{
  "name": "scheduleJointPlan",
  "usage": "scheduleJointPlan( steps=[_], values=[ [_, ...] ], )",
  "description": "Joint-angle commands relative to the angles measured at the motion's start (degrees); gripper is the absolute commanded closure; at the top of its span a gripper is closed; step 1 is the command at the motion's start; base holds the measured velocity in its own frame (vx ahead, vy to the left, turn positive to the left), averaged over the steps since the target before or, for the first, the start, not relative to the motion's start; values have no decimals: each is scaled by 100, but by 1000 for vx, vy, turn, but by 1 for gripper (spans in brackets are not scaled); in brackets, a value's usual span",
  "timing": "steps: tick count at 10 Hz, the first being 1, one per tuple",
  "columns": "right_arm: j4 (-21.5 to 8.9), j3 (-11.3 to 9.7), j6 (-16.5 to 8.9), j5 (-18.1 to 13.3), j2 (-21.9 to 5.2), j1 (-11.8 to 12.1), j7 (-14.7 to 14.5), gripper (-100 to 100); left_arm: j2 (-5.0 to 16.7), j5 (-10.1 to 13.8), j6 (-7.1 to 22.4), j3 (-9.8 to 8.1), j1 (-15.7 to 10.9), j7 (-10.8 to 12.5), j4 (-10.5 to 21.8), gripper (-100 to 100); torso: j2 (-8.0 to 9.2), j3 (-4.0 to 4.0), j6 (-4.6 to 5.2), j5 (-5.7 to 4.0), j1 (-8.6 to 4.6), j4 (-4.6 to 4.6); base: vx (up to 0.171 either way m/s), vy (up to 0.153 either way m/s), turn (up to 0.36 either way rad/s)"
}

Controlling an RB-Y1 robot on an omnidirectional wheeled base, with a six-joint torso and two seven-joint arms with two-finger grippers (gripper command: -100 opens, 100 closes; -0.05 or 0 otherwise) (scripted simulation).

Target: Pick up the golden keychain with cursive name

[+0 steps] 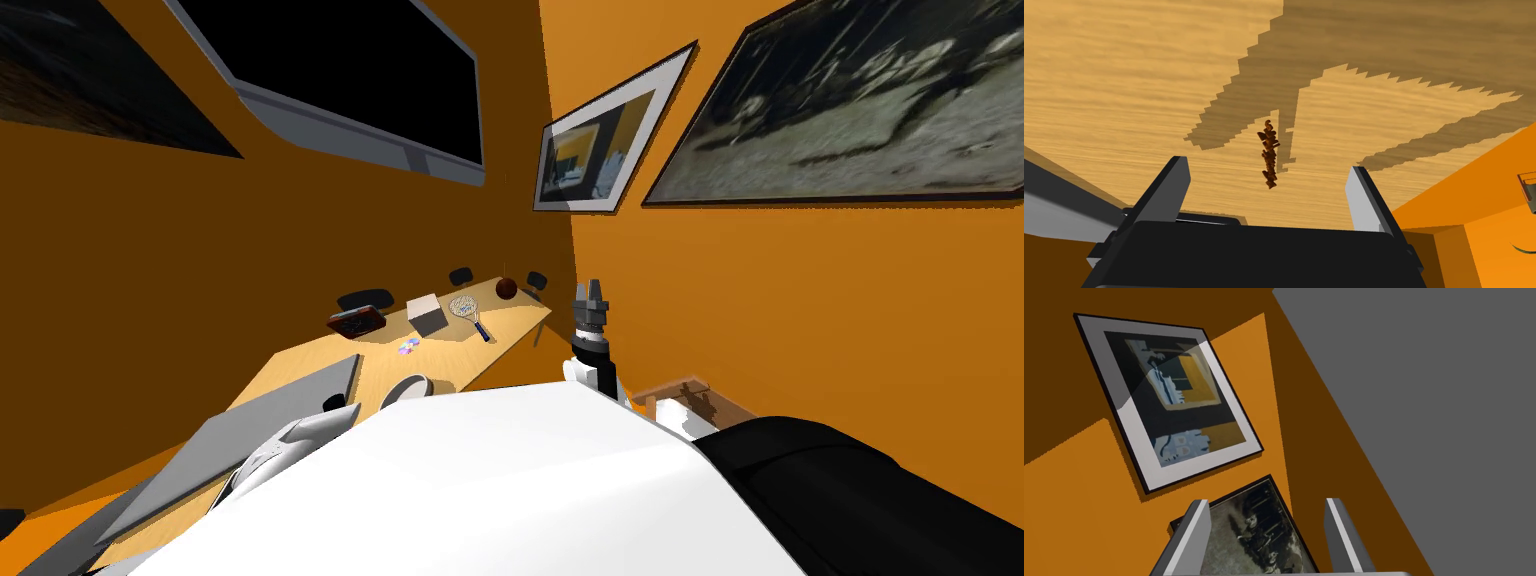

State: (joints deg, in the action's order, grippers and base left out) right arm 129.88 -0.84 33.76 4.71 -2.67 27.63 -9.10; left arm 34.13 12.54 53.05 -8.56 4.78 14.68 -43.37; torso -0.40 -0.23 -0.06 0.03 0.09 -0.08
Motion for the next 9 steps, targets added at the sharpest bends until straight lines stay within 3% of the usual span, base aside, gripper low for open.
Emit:
scheduleJointPlan(
  steps=[1, 2, 3, 7, 8, 9],
  values=[
    [0, 0, 0, 0, 0, 0, 0, 0, -22, 54, -61, 12, 286, -102, -286, -100, 0, 0, 0, 0, 0, 0, 178, -3, 195],
    [0, 0, 0, 0, 0, 1, 0, 0, -10, 35, -3, 3, 196, -50, -219, -100, -18, -10, 0, 0, 0, -3, 88, -8, 43],
    [0, 0, 0, 0, 0, -1, 0, 0, -10, 39, -6, 3, 215, -63, -241, 100, 1, -1, 6, 0, 1, 0, 13, -2, -9],
    [0, -1, 0, 0, 0, -2, 0, 0, 17, 33, 6, -23, 223, -9, -222, 100, 44, 27, 30, 29, 28, 13, 2, 1, 10],
    [0, 0, 0, 0, 0, -2, 0, 0, 16, 32, 7, -21, 225, -10, -222, 0, 45, 28, 31, 30, 32, 14, 0, 0, 0],
    [0, 0, 0, 0, 0, -2, 0, 0, 21, -5, -19, -5, -61, 3, 65, 100, 45, 28, 31, 30, 33, 14, -142, 6, -270]
  ],
)
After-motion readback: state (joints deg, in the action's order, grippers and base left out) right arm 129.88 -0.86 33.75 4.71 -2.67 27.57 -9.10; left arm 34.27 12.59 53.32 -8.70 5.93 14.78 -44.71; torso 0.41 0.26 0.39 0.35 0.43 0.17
